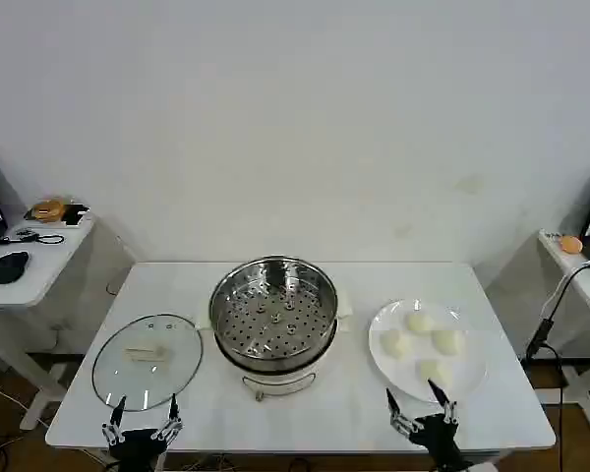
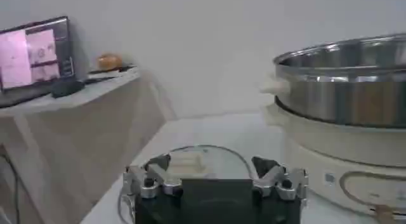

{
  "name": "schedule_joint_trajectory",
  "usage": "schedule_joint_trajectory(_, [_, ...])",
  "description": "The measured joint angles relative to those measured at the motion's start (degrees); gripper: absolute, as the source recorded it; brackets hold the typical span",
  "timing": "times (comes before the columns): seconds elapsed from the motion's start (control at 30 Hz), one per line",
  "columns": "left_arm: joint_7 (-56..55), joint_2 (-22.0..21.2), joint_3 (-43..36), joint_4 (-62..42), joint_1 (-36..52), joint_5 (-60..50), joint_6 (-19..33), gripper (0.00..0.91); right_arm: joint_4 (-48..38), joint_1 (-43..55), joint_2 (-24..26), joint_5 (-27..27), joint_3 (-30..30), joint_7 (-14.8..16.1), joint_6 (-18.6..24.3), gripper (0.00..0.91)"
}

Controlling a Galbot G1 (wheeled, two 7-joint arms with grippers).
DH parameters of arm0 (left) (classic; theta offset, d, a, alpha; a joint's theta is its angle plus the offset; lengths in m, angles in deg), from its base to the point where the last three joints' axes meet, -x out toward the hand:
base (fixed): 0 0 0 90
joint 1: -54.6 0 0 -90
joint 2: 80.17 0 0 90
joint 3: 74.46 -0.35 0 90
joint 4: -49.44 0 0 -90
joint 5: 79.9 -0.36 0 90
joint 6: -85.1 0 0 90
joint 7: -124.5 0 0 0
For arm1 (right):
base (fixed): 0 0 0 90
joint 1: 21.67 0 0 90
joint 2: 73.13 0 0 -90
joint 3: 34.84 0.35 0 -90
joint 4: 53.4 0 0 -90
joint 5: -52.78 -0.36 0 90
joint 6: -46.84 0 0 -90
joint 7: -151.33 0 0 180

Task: Take steamed baozi put them in steamer then cover it.

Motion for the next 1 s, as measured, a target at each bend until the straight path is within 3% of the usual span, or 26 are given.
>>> schedule_joint_trajectory(0.2, [1.50, -0.33, 1.09, 1.62, 0.51, -1.73, -2.68, 0.907, -1.73, 5.33, 5.41, -0.02, 1.23, 0.02, -3.50, 0.907])
schedule_joint_trajectory(0.4, [3.75, -0.55, 2.59, 2.67, 0.28, -4.26, -3.66, 0.907, -5.60, 12.43, 13.27, 4.38, 1.07, 5.09, -7.26, 0.907])
schedule_joint_trajectory(0.73, [5.53, -0.51, 5.20, 3.95, -0.97, -7.24, -3.67, 0.907, -15.45, 27.84, 28.10, 17.44, -2.96, 20.12, -12.22, 0.907])
schedule_joint_trajectory(1.0, [6.07, -0.36, 6.96, 4.73, -1.34, -8.47, -3.85, 0.907, -25.65, 46.51, 35.52, 25.79, -17.04, 33.83, -11.32, 0.907])
